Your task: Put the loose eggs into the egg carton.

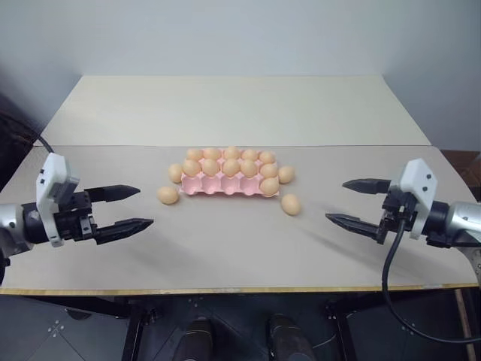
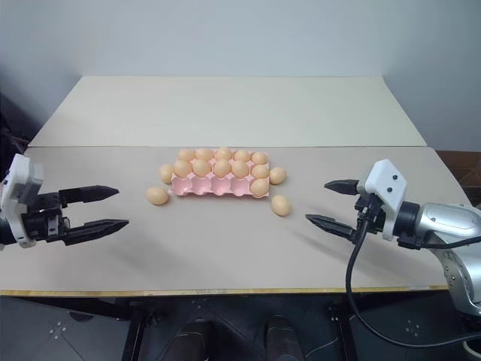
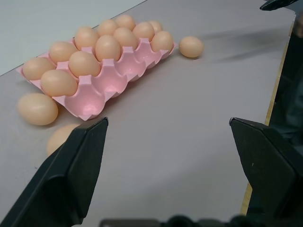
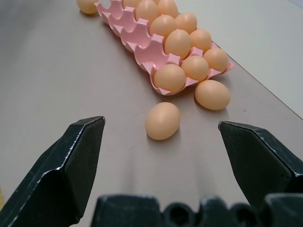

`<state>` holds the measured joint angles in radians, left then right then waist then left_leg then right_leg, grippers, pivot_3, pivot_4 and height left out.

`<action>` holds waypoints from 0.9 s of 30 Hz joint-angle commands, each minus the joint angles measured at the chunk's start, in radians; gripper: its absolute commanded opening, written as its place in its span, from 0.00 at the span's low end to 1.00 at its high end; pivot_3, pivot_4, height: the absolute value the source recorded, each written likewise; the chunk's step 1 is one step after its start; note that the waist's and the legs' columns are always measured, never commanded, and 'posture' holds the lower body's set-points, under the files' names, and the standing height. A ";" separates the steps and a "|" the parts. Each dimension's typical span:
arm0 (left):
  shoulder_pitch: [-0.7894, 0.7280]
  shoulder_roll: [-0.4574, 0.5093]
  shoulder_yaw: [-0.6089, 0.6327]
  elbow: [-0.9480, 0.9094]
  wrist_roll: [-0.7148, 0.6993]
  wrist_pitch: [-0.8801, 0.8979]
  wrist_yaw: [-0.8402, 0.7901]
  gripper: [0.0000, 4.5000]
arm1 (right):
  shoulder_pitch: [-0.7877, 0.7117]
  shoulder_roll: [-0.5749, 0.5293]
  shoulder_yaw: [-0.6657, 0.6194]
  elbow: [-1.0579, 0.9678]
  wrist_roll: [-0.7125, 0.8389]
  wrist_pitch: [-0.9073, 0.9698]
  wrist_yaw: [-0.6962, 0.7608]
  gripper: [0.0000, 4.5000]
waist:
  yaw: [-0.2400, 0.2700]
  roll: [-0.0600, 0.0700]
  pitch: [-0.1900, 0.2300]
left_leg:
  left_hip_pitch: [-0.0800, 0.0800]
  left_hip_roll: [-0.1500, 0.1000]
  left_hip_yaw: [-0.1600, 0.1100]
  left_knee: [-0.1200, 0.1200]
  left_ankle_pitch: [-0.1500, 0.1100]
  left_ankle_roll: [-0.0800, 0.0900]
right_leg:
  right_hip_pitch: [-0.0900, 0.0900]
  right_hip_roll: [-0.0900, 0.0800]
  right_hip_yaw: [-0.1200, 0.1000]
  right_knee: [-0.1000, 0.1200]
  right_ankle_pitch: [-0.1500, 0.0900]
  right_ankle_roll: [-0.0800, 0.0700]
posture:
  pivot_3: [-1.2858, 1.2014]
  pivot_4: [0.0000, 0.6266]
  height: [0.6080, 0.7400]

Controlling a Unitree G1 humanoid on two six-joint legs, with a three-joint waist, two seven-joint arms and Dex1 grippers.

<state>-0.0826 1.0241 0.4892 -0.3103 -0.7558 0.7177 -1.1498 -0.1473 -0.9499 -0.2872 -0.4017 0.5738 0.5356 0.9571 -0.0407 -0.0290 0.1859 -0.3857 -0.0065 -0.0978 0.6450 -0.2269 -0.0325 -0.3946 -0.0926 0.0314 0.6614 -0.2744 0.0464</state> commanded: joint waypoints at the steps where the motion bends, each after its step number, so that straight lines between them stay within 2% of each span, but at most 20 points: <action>1: -0.041 -0.005 0.002 0.012 -0.013 0.005 0.041 0.99 | -0.010 -0.017 -0.039 -0.030 0.015 -0.004 0.005 1.00 | 0.000 0.000 0.000 | 0.000 0.000 0.000 0.000 0.000 0.000 | 0.000 0.000 0.000 0.000 0.000 0.000 | 0.52 0.24 1.00; 13: -0.061 0.014 -0.006 -0.001 -0.006 -0.013 0.033 0.99 | -0.057 -0.032 -0.021 0.014 -0.005 -0.019 0.029 1.00 | -0.001 0.000 0.000 | 0.001 0.001 0.003 0.000 0.000 0.000 | -0.001 0.001 0.002 0.000 0.000 0.000 | 0.52 0.24 1.00; 19: -0.024 0.021 0.020 -0.007 -0.014 -0.011 -0.005 0.99 | -0.075 -0.060 -0.011 0.006 -0.007 0.005 0.028 1.00 | -0.001 0.000 0.000 | 0.000 0.001 0.004 0.000 0.000 0.000 | -0.002 0.001 0.003 0.001 0.000 0.000 | 0.52 0.24 1.00; 25: -0.075 0.023 -0.027 0.010 -0.014 -0.011 -0.023 0.99 | -0.159 -0.004 0.148 0.015 -0.066 0.046 -0.051 1.00 | -0.002 0.000 0.000 | 0.001 0.002 0.005 0.000 0.000 0.000 | -0.002 0.002 0.005 0.001 0.001 -0.001 | 0.52 0.24 1.00; 27: -0.093 0.020 -0.042 0.016 -0.014 -0.010 -0.029 0.99 | -0.204 0.033 0.229 0.039 -0.128 0.047 -0.092 1.00 | -0.004 0.000 0.000 | 0.001 0.002 0.006 0.000 0.000 0.000 | -0.003 0.002 0.005 0.001 0.001 -0.001 | 0.52 0.24 1.00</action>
<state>-0.1575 1.0288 0.4451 -0.2904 -0.7524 0.7221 -1.1691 -0.3265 -0.9241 -0.0831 -0.3598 0.4810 0.5754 0.8955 -0.0444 -0.0292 0.1859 -0.3855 -0.0041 -0.0918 0.6446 -0.2271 -0.0326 -0.3988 -0.0901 0.0373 0.6628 -0.2738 0.0456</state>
